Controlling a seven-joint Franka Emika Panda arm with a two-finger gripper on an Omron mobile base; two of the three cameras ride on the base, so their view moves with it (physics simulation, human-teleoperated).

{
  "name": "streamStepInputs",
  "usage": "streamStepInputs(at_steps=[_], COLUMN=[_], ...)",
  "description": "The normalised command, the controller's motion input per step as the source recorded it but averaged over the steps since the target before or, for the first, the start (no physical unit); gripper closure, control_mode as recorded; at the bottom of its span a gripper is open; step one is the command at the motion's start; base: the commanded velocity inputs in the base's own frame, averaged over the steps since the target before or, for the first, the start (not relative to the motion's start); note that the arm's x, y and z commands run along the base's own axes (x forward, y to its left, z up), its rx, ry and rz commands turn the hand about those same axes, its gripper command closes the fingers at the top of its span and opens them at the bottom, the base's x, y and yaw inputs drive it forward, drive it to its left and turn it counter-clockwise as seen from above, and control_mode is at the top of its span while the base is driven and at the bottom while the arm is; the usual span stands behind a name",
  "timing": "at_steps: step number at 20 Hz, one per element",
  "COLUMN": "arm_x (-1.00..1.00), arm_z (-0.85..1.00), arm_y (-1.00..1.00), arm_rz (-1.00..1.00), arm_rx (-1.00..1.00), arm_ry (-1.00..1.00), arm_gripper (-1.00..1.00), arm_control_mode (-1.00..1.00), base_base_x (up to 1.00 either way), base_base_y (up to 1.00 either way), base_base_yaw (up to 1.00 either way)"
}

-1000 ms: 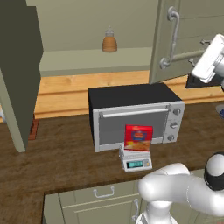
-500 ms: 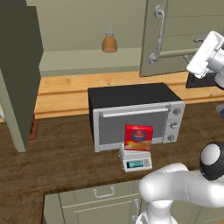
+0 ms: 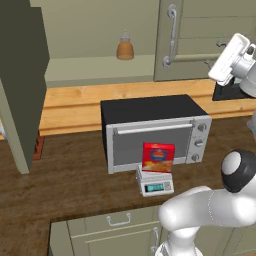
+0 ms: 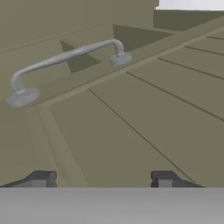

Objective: Pick the boxed food and place it on the digital scale for weighing, and close the cabinet.

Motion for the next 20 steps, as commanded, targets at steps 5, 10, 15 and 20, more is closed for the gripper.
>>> streamStepInputs(at_steps=[5,10,15,20], arm_x=[0.11,-0.89,-0.97,-0.93], arm_z=[0.00,0.00,0.04,0.01], arm_y=[0.00,0.26,0.78,0.80], arm_rz=[0.00,0.00,0.00,0.00], arm_rx=[0.00,0.03,0.00,0.00], arm_ry=[0.00,-0.13,-0.27,-0.21], arm_gripper=[-1.00,-1.00,-1.00,-1.00], arm_control_mode=[-1.00,-1.00,-1.00,-1.00], base_base_x=[0.00,0.00,0.00,0.00], base_base_y=[0.00,0.00,0.00,0.00], base_base_yaw=[0.00,0.00,0.00,0.00])
